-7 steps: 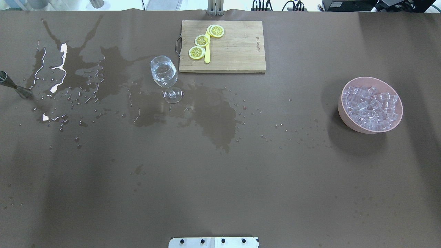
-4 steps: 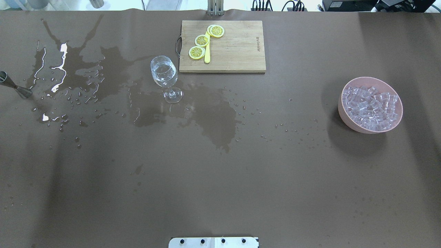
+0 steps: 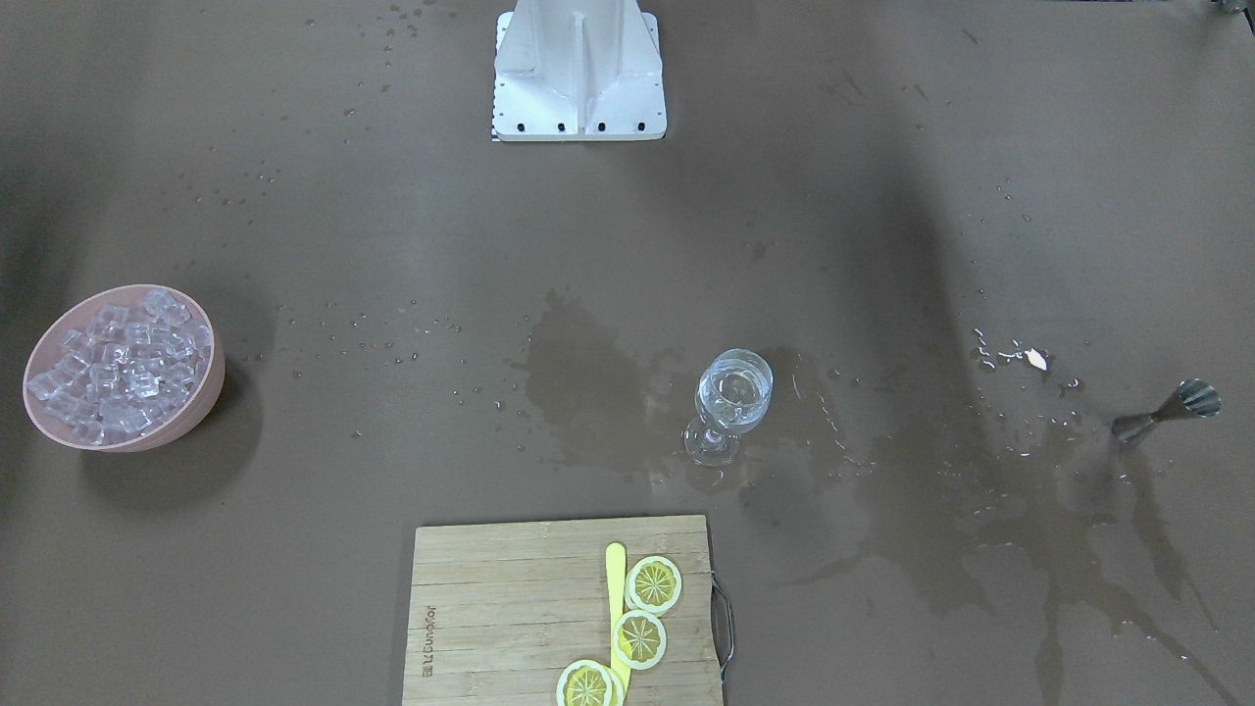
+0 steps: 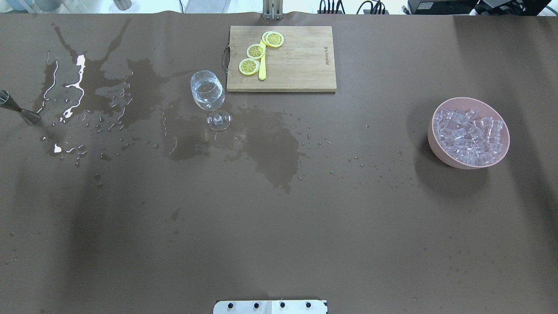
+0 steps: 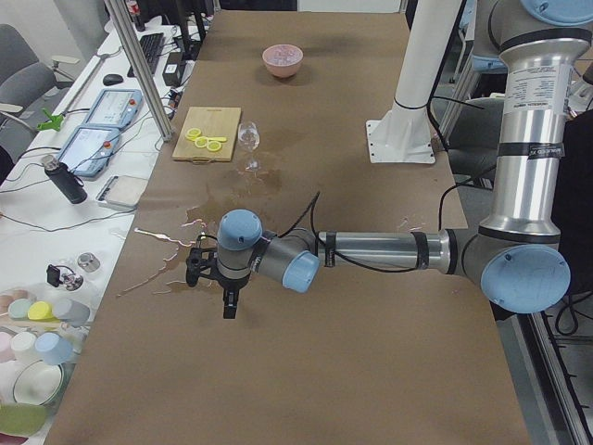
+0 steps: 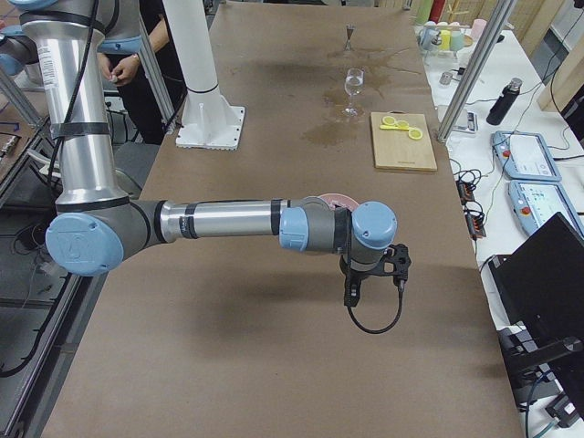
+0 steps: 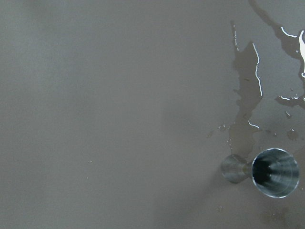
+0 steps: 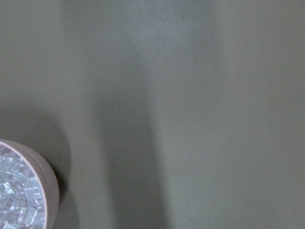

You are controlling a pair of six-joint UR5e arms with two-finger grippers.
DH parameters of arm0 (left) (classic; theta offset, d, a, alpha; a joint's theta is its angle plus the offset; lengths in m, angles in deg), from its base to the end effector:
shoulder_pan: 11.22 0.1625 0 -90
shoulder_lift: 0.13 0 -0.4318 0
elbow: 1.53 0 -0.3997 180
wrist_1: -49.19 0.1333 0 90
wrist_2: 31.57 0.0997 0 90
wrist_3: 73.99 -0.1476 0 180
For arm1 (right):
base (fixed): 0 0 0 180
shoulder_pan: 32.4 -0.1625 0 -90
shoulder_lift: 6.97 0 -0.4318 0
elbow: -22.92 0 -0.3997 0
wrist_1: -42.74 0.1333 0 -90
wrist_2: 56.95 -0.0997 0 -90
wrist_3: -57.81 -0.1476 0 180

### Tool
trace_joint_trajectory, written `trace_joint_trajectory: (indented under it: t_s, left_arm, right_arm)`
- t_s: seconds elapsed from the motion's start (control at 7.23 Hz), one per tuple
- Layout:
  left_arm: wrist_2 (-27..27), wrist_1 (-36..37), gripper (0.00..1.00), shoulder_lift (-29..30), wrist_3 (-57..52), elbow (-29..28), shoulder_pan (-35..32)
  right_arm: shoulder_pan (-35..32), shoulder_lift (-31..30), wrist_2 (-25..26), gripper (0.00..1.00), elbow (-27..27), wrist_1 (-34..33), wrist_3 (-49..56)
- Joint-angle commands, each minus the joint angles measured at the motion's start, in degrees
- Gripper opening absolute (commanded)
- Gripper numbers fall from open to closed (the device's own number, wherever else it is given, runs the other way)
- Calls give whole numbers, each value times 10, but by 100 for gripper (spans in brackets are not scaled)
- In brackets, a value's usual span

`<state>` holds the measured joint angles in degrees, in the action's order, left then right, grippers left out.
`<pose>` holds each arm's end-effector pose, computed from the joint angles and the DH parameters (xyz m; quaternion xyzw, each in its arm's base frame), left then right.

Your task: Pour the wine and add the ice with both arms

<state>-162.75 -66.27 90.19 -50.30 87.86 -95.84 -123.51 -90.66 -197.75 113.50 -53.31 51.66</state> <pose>0.0146 -0.5406 0.6545 0.1113 0.3834 -0.0697 0.9142 0.0295 -0.5449 0.6356 -0.0122 -0.4288 0.0541 0.9017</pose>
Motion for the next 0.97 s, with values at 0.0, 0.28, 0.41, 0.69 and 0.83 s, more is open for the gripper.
trace_joint_trajectory:
  t_s: [0.0,0.28,0.41,0.69,0.83]
  left_arm:
    - [2,-33,99,-69,3,93,2]
    - [6,-192,98,-125,84,82,3]
    - [19,-249,98,-119,147,63,20]
    - [114,-302,98,-114,211,53,69]
    - [167,-329,98,-98,231,30,98]
  right_arm:
    - [30,-2,10,100,56,-4,-60]
    - [82,7,13,100,62,3,-102]
    - [117,25,29,100,62,4,-138]
    - [167,58,38,100,62,4,-210]
    - [187,70,51,95,62,5,-232]
